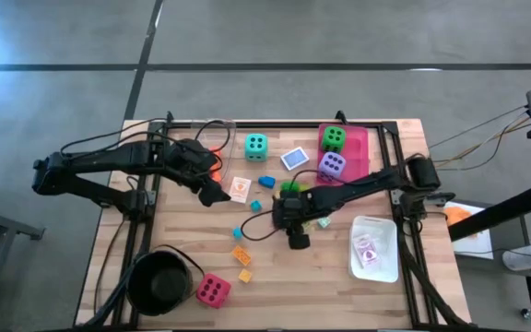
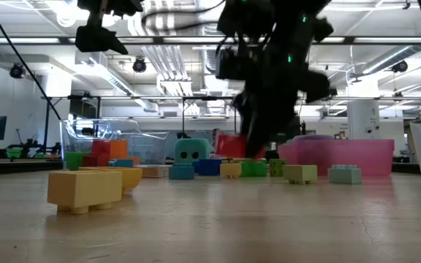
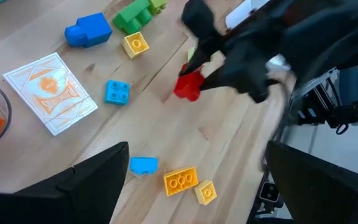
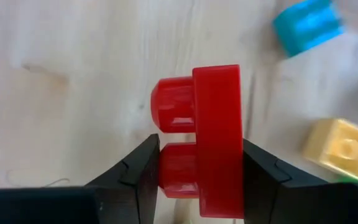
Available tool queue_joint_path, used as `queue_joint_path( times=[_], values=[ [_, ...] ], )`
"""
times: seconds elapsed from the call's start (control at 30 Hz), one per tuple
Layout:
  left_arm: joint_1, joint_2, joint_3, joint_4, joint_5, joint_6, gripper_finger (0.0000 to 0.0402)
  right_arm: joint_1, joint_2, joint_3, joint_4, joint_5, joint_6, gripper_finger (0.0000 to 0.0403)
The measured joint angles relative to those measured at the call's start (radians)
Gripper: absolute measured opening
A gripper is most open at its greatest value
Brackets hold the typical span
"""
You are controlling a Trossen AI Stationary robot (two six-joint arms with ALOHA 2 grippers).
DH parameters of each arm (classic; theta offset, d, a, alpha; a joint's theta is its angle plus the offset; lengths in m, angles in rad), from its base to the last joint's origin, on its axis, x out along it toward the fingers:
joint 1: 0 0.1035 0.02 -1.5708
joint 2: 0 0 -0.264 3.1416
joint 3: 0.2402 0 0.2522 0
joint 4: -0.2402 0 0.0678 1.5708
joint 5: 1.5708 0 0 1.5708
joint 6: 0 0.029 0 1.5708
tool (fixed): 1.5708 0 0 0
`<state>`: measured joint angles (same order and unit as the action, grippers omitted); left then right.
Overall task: Pick & Place Toys
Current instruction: Put the red game piece into the transparent bin
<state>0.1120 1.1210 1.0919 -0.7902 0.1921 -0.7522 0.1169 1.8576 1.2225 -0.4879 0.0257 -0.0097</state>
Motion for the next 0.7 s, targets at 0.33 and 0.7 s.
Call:
queue_joint_path(
  times=[0.33,0.7],
  values=[
    [0.000,0.007,-0.003,0.151,-0.022,-0.222,0.0381,0.003,-0.278,0.000,0.023,0.133,0.199,0.0151],
    [-0.002,0.105,-0.003,0.472,-0.069,-0.382,0.0381,0.003,-0.408,0.001,0.153,0.240,0.379,0.0150]
  ],
)
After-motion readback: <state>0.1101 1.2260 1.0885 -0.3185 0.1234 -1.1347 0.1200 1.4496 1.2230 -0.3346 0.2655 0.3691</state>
